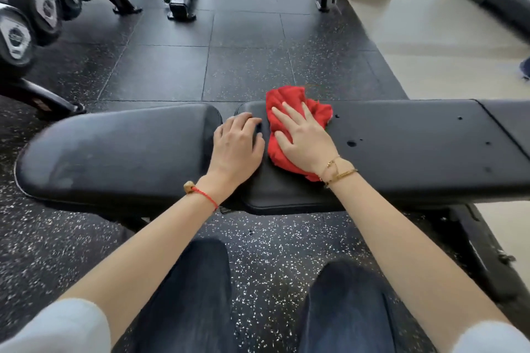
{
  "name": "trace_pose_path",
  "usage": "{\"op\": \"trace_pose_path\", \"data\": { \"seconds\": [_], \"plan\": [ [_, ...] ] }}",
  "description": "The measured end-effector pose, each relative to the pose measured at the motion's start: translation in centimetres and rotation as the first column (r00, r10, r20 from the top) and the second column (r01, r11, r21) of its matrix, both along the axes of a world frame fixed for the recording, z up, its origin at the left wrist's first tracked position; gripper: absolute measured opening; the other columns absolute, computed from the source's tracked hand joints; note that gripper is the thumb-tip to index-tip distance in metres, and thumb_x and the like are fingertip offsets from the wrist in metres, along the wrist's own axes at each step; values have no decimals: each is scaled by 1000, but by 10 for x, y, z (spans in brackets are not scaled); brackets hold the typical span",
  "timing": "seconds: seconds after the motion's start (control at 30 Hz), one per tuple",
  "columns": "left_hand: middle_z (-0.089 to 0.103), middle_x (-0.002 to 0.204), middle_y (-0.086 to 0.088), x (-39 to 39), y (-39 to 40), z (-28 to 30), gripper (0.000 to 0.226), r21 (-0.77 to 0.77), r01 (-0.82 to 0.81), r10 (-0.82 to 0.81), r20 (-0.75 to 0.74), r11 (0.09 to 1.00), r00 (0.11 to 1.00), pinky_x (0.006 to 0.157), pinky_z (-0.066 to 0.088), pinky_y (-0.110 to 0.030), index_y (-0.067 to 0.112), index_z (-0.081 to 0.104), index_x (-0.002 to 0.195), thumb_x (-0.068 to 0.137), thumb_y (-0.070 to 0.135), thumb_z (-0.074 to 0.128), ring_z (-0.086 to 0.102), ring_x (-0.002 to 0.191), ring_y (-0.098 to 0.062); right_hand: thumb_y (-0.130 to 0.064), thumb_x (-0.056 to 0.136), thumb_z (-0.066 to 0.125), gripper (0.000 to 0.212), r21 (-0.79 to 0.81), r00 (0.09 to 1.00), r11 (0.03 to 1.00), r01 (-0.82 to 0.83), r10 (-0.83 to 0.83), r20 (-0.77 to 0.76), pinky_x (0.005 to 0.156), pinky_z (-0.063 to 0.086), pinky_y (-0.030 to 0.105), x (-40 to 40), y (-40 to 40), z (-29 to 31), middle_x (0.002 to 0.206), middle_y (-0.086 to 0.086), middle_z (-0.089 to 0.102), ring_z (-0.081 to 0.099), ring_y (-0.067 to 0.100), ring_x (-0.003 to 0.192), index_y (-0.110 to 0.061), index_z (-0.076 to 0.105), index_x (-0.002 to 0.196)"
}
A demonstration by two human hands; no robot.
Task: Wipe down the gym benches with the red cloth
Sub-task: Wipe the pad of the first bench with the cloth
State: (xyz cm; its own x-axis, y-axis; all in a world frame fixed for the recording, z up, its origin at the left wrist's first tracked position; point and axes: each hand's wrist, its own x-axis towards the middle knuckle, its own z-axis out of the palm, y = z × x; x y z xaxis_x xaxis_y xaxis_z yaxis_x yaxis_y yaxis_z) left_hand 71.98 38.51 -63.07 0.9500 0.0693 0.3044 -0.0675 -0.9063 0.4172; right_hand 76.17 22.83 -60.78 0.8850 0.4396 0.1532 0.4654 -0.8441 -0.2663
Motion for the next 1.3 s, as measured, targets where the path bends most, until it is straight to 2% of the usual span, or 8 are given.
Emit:
{"op": "trace_pose_path", "data": {
  "seconds": [0.17,0.37,0.47,0.7,0.8,0.9,1.0,1.3],
  "plan": [
    [49,143,-3,-2,-14,1,38,-19,-84,84,-23,996,996,110,32,-42,15,56,130,95,25,50,41,133,-23,-23,96,48,51,8,990,995,-94,93,107,117,-10,21,-28,-55,1,155,6,34,22,28,146,-15,41,145],
    [50,142,-4,-12,-31,4,37,-1,-98,98,-18,995,995,112,30,-39,13,57,131,95,23,49,40,136,-22,-21,101,31,54,-184,1000,983,-14,11,-15,122,-5,41,28,-73,5,161,6,16,6,24,150,-10,20,152],
    [46,147,-4,-15,-37,3,41,17,-118,119,-37,993,992,115,27,-39,13,53,135,96,23,47,36,140,-22,-24,101,30,54,-197,998,980,-34,22,-63,121,-1,43,35,-49,4,162,6,12,2,33,149,-16,17,154],
    [44,150,-5,-15,-40,1,42,11,-137,138,-37,990,990,117,27,-40,13,52,136,95,20,48,34,142,-23,-16,98,40,51,-132,937,939,-319,333,105,122,3,42,-18,-75,2,156,7,31,20,24,148,-6,33,148],
    [44,149,-6,-16,-41,1,42,5,-134,135,-31,991,990,116,28,-40,13,52,136,95,19,48,34,142,-23,-12,94,49,47,-62,953,967,-248,255,162,118,4,36,-17,-113,2,150,10,42,32,29,142,-6,46,141],
    [44,150,-7,-16,-43,1,42,-4,-135,134,-33,991,990,118,25,-40,12,52,136,95,18,48,34,142,-24,-22,100,38,52,-116,996,990,-86,86,-3,122,-4,39,16,-125,1,159,3,22,12,27,149,-19,30,150],
    [43,151,-7,-17,-44,1,43,-11,-138,138,-36,990,990,120,22,-39,12,51,137,95,17,47,32,143,-24,-30,100,31,54,-149,991,989,10,-30,-132,122,0,45,46,-106,2,163,0,9,1,33,150,-28,19,153],
    [42,152,-10,-18,-46,2,44,3,-148,148,-34,989,988,121,22,-39,12,50,139,95,16,48,32,144,-26,-25,100,33,54,-162,945,933,-321,328,15,122,-1,38,-2,-94,-6,161,2,18,9,24,150,-20,22,153]
  ]
}}
